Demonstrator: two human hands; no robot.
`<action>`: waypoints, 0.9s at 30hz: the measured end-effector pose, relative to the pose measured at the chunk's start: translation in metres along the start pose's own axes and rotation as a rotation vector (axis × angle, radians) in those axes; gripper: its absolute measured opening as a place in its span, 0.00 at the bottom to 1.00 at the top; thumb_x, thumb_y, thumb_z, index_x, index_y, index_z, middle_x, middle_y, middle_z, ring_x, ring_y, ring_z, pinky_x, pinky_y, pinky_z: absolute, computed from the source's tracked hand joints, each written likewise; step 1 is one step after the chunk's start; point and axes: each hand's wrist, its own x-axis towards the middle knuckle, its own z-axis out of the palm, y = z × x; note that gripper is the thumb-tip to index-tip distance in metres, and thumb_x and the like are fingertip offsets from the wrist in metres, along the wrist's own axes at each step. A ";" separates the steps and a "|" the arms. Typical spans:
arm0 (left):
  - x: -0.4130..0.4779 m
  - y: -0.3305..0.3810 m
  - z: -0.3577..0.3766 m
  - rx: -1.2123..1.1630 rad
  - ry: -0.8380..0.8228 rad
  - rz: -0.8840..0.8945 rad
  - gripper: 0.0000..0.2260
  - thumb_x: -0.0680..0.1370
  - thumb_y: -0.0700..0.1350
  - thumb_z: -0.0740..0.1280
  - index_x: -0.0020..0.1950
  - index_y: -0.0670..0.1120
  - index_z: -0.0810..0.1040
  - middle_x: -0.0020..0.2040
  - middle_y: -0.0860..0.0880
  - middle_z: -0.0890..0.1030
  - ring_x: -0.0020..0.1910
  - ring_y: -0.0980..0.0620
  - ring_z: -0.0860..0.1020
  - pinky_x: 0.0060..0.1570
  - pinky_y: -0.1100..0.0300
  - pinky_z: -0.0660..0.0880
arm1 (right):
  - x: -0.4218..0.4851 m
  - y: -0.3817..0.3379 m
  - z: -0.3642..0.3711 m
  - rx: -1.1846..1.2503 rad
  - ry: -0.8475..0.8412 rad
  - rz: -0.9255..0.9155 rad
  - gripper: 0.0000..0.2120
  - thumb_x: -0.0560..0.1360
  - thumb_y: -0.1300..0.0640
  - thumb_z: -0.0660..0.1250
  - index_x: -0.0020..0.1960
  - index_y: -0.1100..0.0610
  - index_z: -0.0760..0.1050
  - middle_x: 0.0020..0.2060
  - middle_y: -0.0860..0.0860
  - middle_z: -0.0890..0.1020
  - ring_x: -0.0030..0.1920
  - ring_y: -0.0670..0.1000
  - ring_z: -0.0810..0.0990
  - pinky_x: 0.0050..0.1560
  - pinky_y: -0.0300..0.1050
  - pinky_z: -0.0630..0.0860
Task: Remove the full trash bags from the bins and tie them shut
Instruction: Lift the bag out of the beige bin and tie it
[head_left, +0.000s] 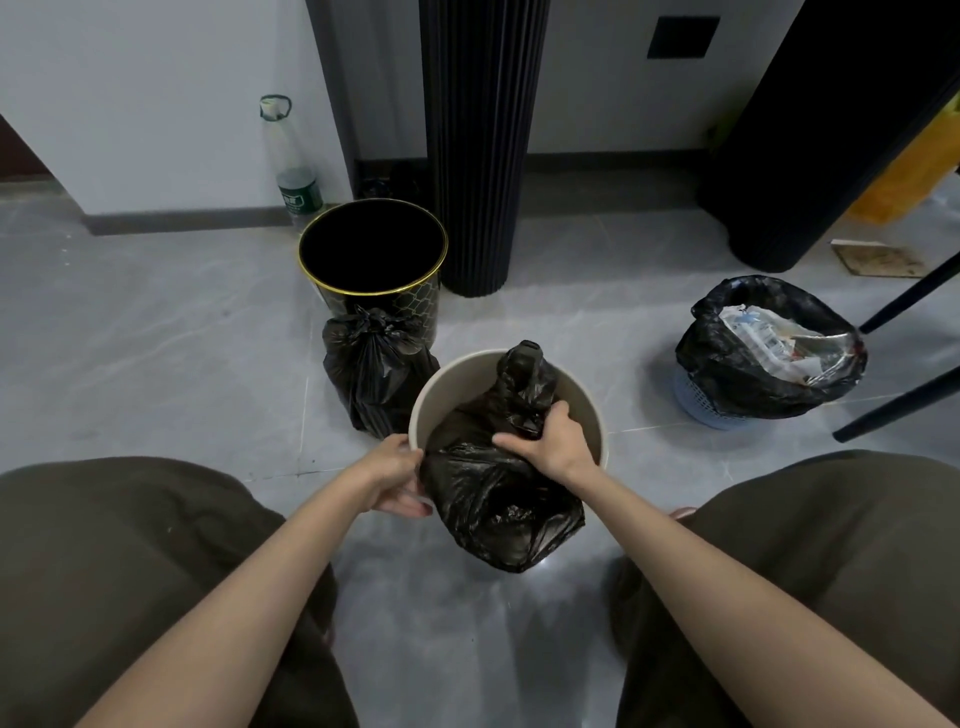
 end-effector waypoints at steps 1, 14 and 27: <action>0.000 -0.002 0.001 0.004 -0.023 -0.017 0.17 0.83 0.46 0.54 0.72 0.48 0.59 0.41 0.38 0.80 0.24 0.47 0.81 0.27 0.54 0.80 | 0.001 0.002 0.002 -0.112 -0.010 -0.041 0.31 0.69 0.45 0.73 0.61 0.64 0.67 0.56 0.59 0.79 0.57 0.59 0.78 0.56 0.48 0.74; 0.016 -0.004 0.005 -0.260 -0.016 0.020 0.13 0.83 0.43 0.54 0.67 0.47 0.66 0.37 0.40 0.77 0.21 0.51 0.77 0.25 0.52 0.79 | -0.003 -0.046 -0.040 -0.189 0.369 -0.440 0.07 0.76 0.62 0.61 0.39 0.56 0.69 0.41 0.62 0.80 0.44 0.64 0.78 0.39 0.45 0.66; 0.021 0.032 0.031 -0.187 0.163 0.420 0.14 0.82 0.45 0.57 0.67 0.55 0.67 0.53 0.44 0.79 0.46 0.43 0.81 0.40 0.53 0.81 | -0.027 -0.083 -0.121 -0.076 0.495 -0.783 0.07 0.73 0.67 0.61 0.46 0.61 0.77 0.34 0.52 0.79 0.36 0.47 0.76 0.36 0.36 0.67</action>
